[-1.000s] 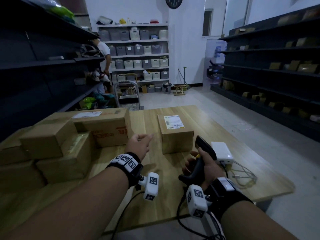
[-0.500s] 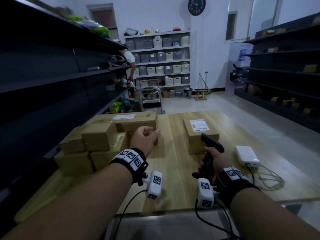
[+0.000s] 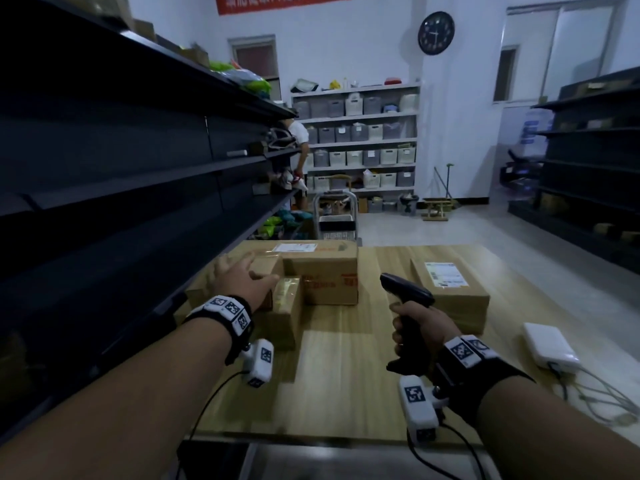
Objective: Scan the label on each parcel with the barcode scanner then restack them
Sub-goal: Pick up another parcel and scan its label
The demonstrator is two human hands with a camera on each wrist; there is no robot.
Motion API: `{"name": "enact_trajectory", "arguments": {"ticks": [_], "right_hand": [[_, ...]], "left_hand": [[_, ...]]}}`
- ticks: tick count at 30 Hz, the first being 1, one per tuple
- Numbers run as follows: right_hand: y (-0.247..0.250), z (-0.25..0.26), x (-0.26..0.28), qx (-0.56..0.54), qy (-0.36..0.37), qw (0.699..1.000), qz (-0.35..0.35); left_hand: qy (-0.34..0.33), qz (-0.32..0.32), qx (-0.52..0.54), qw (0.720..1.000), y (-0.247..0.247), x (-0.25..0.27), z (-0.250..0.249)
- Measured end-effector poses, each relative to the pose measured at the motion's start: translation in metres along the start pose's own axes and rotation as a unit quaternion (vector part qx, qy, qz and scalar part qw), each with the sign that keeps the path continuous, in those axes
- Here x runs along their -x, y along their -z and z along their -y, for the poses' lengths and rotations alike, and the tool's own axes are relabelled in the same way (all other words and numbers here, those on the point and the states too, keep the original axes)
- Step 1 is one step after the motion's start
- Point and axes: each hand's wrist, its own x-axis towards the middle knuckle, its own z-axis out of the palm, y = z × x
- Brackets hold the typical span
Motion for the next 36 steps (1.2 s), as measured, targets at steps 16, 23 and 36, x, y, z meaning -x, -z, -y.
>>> {"name": "enact_trajectory", "arguments": {"ticks": [16,23,36], "right_hand": [[0.005,0.013,0.015,0.017,0.036,0.999,0.019],[0.012,0.016,0.027,0.046,0.044,0.998,0.029],[0.054,0.002,0.045,0.062,0.034,0.996,-0.053]], "left_hand": [[-0.053,0.028,-0.014,0.998,-0.005,0.013,-0.009],[-0.131,0.011,0.098,0.986,-0.023,0.069,-0.020],[-0.230,0.134,0.126,0.956,-0.097,0.150,-0.021]]}}
